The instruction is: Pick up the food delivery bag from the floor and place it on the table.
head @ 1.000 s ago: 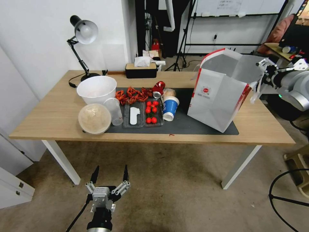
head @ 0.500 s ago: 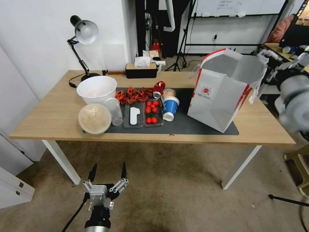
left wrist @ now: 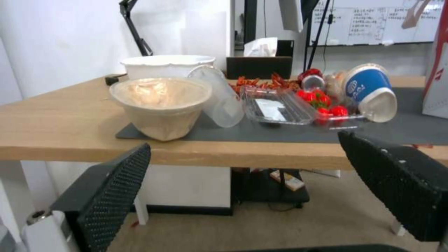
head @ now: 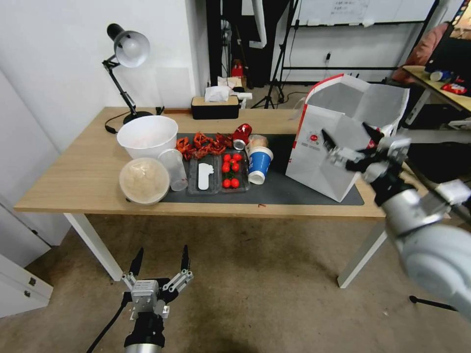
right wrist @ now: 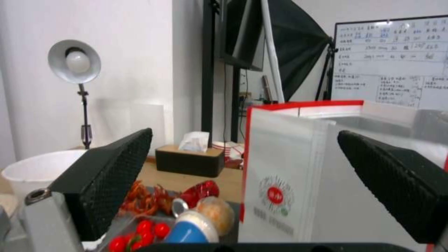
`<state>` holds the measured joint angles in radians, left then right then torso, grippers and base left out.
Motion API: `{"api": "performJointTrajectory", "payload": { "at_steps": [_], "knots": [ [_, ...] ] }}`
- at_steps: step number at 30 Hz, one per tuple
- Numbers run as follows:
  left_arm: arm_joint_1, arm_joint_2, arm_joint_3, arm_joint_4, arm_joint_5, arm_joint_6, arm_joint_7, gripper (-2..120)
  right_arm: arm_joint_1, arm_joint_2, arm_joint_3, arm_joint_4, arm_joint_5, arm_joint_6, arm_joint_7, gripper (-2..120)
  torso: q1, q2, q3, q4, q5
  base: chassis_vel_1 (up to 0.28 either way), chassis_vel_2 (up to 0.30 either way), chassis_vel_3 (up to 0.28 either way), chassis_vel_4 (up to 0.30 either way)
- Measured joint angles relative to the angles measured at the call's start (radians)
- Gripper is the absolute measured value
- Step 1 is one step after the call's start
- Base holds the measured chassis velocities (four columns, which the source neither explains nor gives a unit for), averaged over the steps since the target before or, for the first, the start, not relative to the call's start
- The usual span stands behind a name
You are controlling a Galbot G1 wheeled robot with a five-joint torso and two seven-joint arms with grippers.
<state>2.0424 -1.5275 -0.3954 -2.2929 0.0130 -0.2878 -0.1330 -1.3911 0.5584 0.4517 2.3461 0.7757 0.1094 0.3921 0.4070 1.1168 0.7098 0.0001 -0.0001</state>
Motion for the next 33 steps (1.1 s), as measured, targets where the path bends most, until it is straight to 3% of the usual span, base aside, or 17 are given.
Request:
{"api": "performJointTrajectory", "payload": {
  "at_steps": [6,9,22,24,26,33],
  "knots": [
    [-0.001,0.002,-0.003,-0.003,-0.004,0.001,0.002,100,-0.17,0.056,0.008,0.011,-0.132,0.109,-0.01,100,0.0,0.0,0.0,-0.0002,-0.0001,0.0,0.0,0.0,0.0],
    [-0.007,0.003,-0.004,0.001,-0.009,0.001,0.004,100,-0.314,0.132,-0.002,0.0,-0.239,0.212,-0.032,100,0.0,0.0,0.0,-0.0006,0.0003,0.0,0.0,0.0,0.0],
    [-0.034,0.002,0.001,0.022,-0.019,0.027,0.027,100,-0.494,0.283,-0.041,-0.139,-0.407,0.451,-0.033,100,0.0,0.0,0.0,-0.0002,0.0001,0.0,0.0,0.0,0.0],
    [-0.037,0.002,0.001,0.024,-0.019,0.027,0.027,100,-0.5,0.293,-0.043,-0.149,-0.409,0.458,-0.03,100,0.0,0.0,0.0,-0.0001,0.0,0.0,0.0,0.0,0.0],
    [-0.053,0.002,-0.003,0.037,-0.025,0.034,0.026,100,-0.524,0.352,-0.051,-0.198,-0.412,0.481,-0.023,100,0.0,0.0,0.0,-0.0006,0.0,0.0,0.0,0.0,0.0],
    [-0.063,0.007,-0.003,0.056,-0.03,0.034,0.028,100,-0.511,0.382,-0.057,-0.222,-0.403,0.474,-0.031,100,0.0,0.0,0.0,-0.0001,0.0001,0.0,0.0,0.0,0.0]
  ]
}}
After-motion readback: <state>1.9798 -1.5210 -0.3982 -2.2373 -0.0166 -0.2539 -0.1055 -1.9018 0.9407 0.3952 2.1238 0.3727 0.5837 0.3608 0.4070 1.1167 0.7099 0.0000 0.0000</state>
